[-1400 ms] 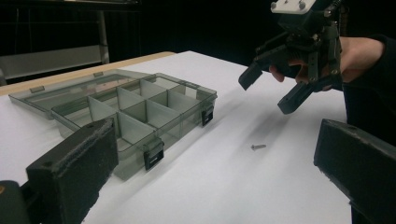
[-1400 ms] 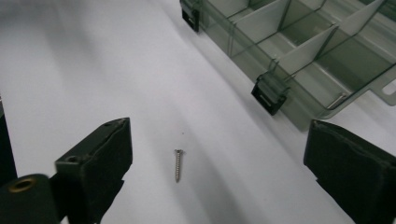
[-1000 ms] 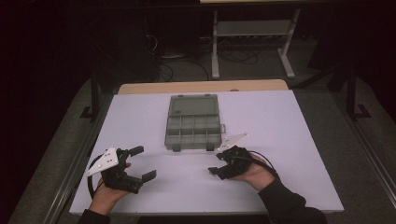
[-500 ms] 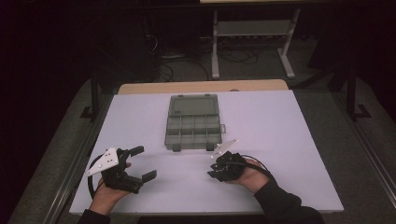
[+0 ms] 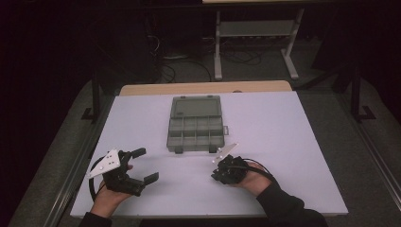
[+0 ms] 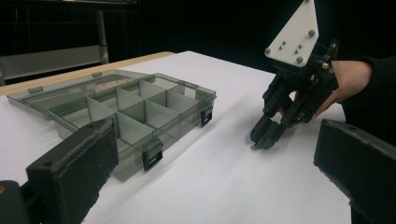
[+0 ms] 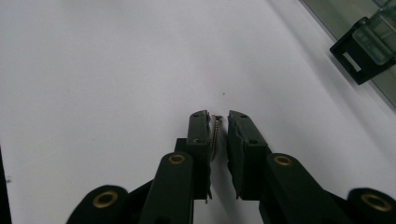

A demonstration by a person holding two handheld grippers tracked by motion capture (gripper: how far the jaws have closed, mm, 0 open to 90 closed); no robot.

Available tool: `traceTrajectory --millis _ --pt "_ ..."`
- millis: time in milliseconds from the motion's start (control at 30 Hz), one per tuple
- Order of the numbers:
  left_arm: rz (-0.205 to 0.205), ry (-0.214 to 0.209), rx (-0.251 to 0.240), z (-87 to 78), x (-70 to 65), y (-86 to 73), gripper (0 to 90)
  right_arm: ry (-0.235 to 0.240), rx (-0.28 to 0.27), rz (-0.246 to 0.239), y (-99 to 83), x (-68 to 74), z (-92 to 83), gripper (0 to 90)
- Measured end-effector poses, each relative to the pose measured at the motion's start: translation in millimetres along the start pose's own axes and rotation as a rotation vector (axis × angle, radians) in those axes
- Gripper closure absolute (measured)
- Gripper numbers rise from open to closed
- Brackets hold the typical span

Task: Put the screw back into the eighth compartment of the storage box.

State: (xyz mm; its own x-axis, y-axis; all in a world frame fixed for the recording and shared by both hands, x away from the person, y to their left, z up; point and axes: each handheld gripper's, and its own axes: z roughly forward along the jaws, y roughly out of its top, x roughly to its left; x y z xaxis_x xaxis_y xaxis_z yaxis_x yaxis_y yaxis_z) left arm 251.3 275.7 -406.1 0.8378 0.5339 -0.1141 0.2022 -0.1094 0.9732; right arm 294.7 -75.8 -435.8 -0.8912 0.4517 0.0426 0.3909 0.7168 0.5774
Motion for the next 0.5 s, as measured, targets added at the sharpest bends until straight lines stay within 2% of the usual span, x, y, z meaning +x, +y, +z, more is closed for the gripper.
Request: traceTrajectory --millis 267,500 --pt "0.001 0.000 0.001 0.0 0.1 0.0 0.0 -0.004 0.001 -0.004 -0.2 -0.3 0.5 86.3" --pt "0.002 0.000 0.002 -0.1 0.0 0.0 0.0 -0.001 -0.003 -0.002 0.3 -1.9 -1.9 86.7"
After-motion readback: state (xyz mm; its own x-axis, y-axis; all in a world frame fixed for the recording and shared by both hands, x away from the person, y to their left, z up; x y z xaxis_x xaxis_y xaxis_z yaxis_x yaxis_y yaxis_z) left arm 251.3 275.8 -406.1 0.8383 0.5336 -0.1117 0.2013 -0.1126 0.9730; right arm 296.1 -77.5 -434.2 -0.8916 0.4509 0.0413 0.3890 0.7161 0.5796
